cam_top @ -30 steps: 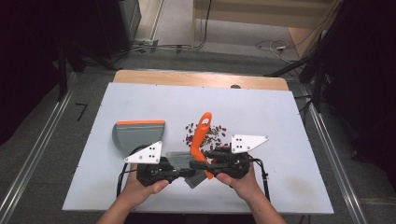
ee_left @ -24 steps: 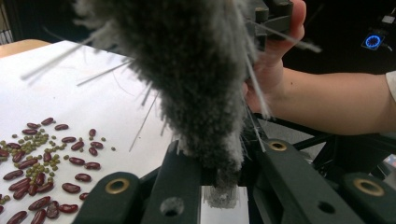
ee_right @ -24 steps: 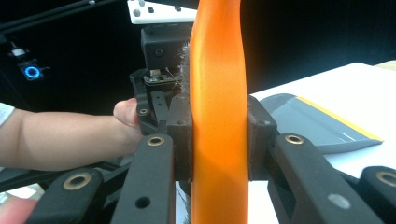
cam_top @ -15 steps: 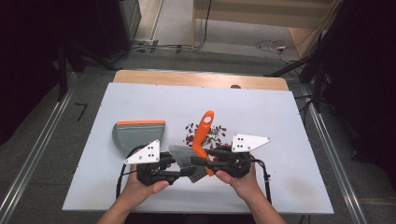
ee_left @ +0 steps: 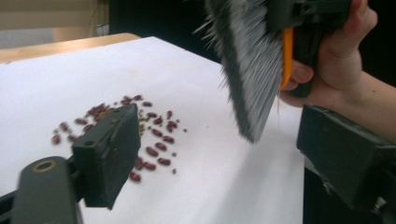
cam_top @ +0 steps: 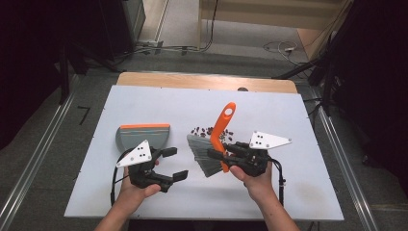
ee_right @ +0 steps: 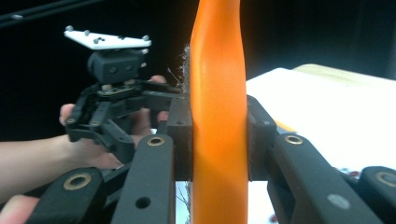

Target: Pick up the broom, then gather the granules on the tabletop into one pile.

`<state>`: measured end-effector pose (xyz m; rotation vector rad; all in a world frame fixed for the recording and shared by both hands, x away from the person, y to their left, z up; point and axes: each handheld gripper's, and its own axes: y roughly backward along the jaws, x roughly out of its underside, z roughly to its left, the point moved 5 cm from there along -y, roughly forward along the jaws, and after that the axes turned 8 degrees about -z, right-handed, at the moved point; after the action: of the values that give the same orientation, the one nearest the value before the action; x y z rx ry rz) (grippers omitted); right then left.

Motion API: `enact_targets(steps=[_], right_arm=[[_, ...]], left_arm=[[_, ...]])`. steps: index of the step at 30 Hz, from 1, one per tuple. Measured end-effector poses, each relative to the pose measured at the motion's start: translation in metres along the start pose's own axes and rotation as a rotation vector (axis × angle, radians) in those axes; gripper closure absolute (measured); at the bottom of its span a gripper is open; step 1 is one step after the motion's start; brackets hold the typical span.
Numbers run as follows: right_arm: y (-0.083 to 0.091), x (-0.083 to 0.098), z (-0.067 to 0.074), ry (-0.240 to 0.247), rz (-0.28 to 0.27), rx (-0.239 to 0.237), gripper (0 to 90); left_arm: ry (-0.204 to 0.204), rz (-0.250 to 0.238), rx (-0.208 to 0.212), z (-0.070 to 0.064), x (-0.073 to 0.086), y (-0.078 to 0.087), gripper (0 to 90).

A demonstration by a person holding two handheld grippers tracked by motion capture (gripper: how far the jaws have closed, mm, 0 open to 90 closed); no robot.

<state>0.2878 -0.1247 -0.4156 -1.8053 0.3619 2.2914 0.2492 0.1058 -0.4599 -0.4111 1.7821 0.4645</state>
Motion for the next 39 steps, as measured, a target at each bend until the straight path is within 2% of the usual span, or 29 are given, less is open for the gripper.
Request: enact_targets(steps=[1,2,3,4,5,6,7,9,11,12,13,14,15,17,21,22,23,26,27,32,35,36,39], right_arm=[[0.000,0.000,0.000,0.000,0.000,0.000,68.5],[0.005,-0.003,-0.005,0.005,0.000,0.040,68.5],[0.007,-0.003,-0.008,0.009,0.003,0.060,68.5],[0.009,-0.003,-0.011,0.008,0.005,0.077,68.5],[0.011,-0.003,-0.014,0.011,0.011,0.099,68.5],[0.011,-0.003,-0.014,0.011,0.011,0.099,68.5],[0.014,-0.001,-0.020,0.022,0.032,0.146,68.5],[0.015,-0.001,-0.022,0.023,0.036,0.157,68.5],[0.018,0.001,-0.030,0.013,0.050,0.193,68.5],[0.018,0.001,-0.030,0.013,0.050,0.193,68.5],[0.020,0.003,-0.034,0.024,0.069,0.214,68.5],[0.020,0.003,-0.034,0.024,0.069,0.214,68.5],[0.021,0.006,-0.037,0.035,0.089,0.241,68.5],[0.022,0.007,-0.039,0.037,0.097,0.253,68.5],[0.027,0.013,-0.050,0.028,0.128,0.302,68.5],[0.031,0.014,-0.057,0.003,0.132,0.333,68.5],[0.031,0.014,-0.057,0.003,0.132,0.333,68.5],[0.038,0.015,-0.066,-0.021,0.139,0.372,68.5],[0.043,0.015,-0.070,-0.014,0.157,0.404,68.5],[0.050,0.016,-0.079,-0.037,0.174,0.446,68.5],[0.053,0.020,-0.088,-0.053,0.198,0.480,68.5],[0.053,0.022,-0.093,-0.057,0.222,0.510,68.5],[0.053,0.022,-0.101,-0.046,0.265,0.535,68.6]], left_arm=[[0.006,0.001,-0.013,0.003,0.001,0.003,11.6],[0.012,0.000,-0.024,0.005,0.003,0.005,8.0],[0.010,0.006,-0.049,0.009,0.005,0.009,7.8],[0.010,0.006,-0.049,0.009,0.005,0.009,7.3],[0.009,0.008,-0.072,0.013,0.006,0.013,4.0],[0.009,0.008,-0.072,0.013,0.006,0.013,2.6],[0.008,0.004,-0.081,0.015,0.006,0.015,1.9],[0.008,0.000,-0.097,0.018,0.006,0.018,1.3],[0.012,-0.010,-0.120,0.022,0.005,0.023,0.0],[0.012,-0.010,-0.120,0.022,0.005,0.023,0.0],[0.013,-0.013,-0.125,0.023,0.004,0.024,0.0],[0.007,-0.012,-0.131,0.024,0.004,0.025,0.0],[0.000,-0.009,-0.135,0.025,0.004,0.027,0.0],[0.001,-0.011,-0.134,0.025,0.005,0.029,0.0],[-0.009,-0.004,-0.141,0.027,0.006,0.032,0.0],[-0.005,-0.007,-0.142,0.029,0.006,0.033,0.0],[-0.002,-0.011,-0.143,0.030,0.006,0.034,0.0],[-0.009,-0.012,-0.158,0.036,0.006,0.038,0.0],[-0.015,-0.008,-0.165,0.037,0.006,0.039,0.0],[-0.017,-0.007,-0.195,0.041,0.007,0.044,0.0],[-0.022,-0.004,-0.211,0.043,0.008,0.046,0.0],[-0.020,-0.006,-0.217,0.044,0.008,0.047,0.0],[-0.020,-0.007,-0.228,0.047,0.009,0.050,0.0]])
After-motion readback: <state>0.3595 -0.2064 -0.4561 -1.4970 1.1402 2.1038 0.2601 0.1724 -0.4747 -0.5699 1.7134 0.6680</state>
